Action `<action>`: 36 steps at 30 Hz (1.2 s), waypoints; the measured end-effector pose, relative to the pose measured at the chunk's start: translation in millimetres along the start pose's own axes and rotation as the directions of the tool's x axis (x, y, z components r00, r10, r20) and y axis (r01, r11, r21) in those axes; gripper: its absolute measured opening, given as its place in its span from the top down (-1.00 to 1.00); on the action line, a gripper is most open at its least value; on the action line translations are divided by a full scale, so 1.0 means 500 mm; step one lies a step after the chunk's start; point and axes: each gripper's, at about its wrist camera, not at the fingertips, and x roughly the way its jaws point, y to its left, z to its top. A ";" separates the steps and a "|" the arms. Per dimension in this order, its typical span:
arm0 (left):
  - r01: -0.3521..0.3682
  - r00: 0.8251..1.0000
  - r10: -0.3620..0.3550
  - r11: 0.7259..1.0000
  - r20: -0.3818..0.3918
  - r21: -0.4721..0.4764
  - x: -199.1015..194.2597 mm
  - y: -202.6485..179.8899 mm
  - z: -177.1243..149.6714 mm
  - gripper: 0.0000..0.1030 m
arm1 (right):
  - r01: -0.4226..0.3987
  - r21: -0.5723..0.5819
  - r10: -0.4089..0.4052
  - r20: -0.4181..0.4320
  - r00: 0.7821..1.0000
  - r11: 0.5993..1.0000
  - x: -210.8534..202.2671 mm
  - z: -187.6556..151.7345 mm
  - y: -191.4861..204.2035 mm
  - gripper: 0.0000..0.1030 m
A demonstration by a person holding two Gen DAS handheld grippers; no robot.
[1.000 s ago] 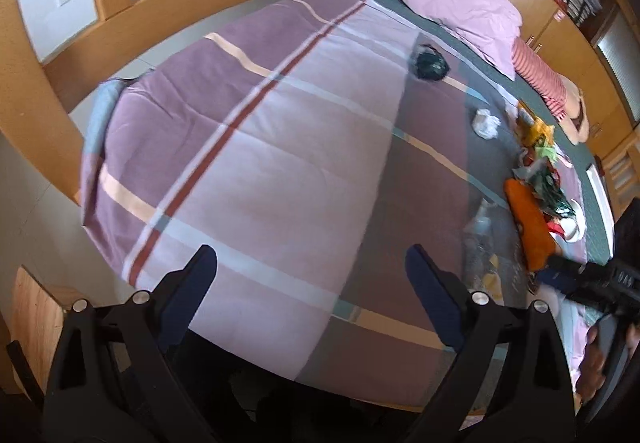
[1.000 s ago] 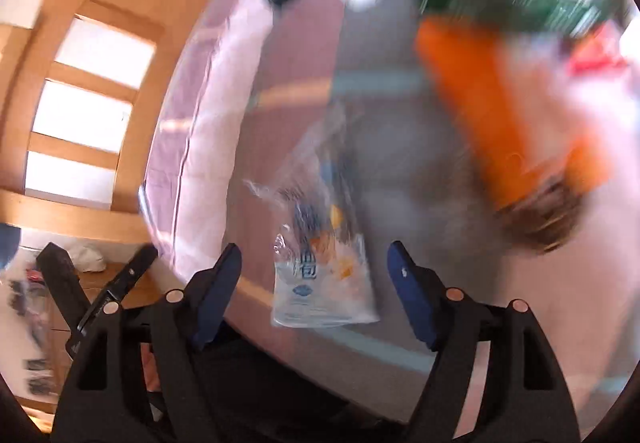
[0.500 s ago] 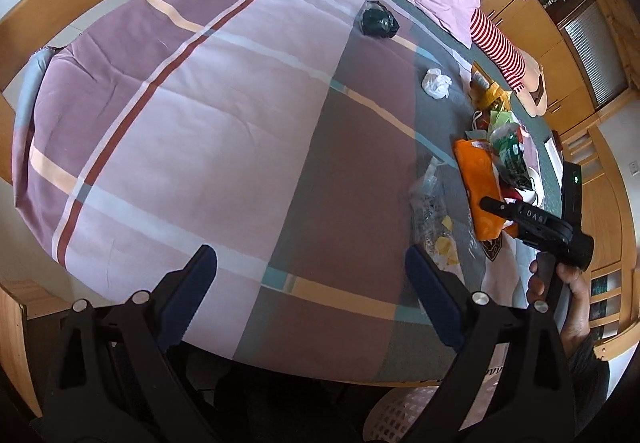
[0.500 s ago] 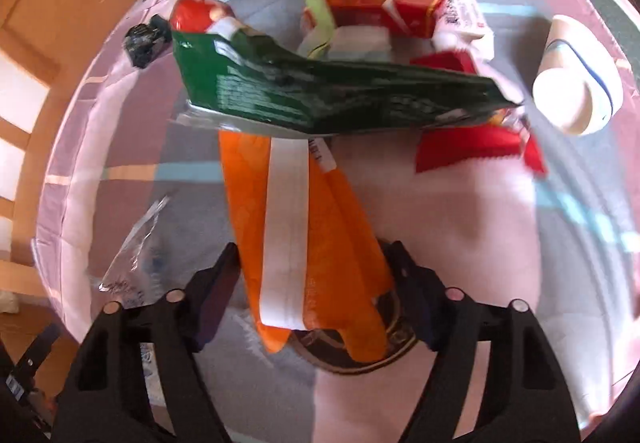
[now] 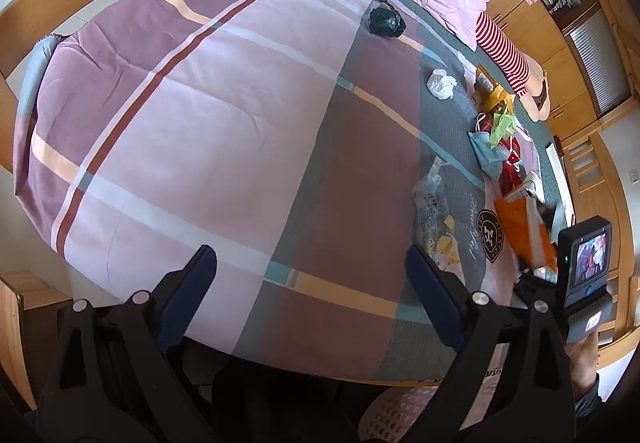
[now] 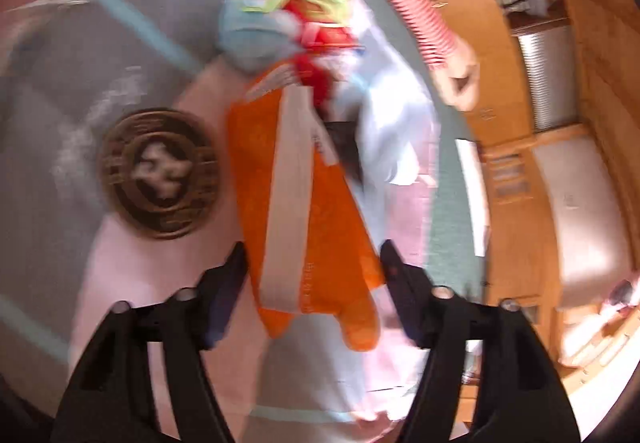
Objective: Collect trash
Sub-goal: 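Grasp the orange snack bag with the right gripper and lift it, then grasp the clear plastic wrapper with the left gripper and lift it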
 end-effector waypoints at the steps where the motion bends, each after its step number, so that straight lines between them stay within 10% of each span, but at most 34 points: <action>1: 0.000 1.000 0.000 1.000 0.000 -0.001 0.000 0.000 0.000 -0.84 | -0.071 0.014 0.071 0.009 0.997 0.997 -0.008 -0.003 -0.003 -0.31; 10: 0.003 1.000 -0.003 1.000 -0.007 -0.015 0.002 0.004 -0.002 -0.84 | -0.611 0.175 0.589 0.163 0.791 0.772 -0.081 0.060 -0.021 -0.34; 12: 0.003 1.000 -0.004 1.000 -0.006 -0.015 0.002 0.004 -0.002 -0.84 | -0.605 0.233 0.576 0.183 0.796 0.762 -0.075 0.065 -0.037 -0.34; 16: 0.014 1.000 -0.014 1.000 -0.012 -0.008 0.003 0.002 -0.003 -0.84 | -0.465 0.293 0.451 0.117 0.885 0.836 -0.047 0.072 -0.036 -0.42; 23: 0.022 0.999 -0.019 0.997 -0.041 0.068 0.015 -0.031 -0.002 -0.84 | -0.617 0.481 0.659 0.103 0.746 0.623 0.066 0.033 -0.062 -0.42; 25: 0.006 0.998 0.003 0.989 -0.064 0.147 0.026 -0.063 -0.003 -0.84 | -0.639 0.477 0.679 0.111 0.725 0.604 0.067 0.030 -0.053 -0.11; 33: 0.050 0.991 -0.012 0.958 -0.134 0.282 0.081 -0.207 -0.015 -0.84 | -0.601 0.466 0.609 0.155 0.778 0.649 -0.021 -0.020 -0.063 0.03; 36: 0.032 0.981 0.026 0.955 -0.194 0.294 0.138 -0.267 -0.031 -0.86 | -0.627 0.483 0.605 0.225 0.763 0.611 -0.067 -0.068 -0.106 0.03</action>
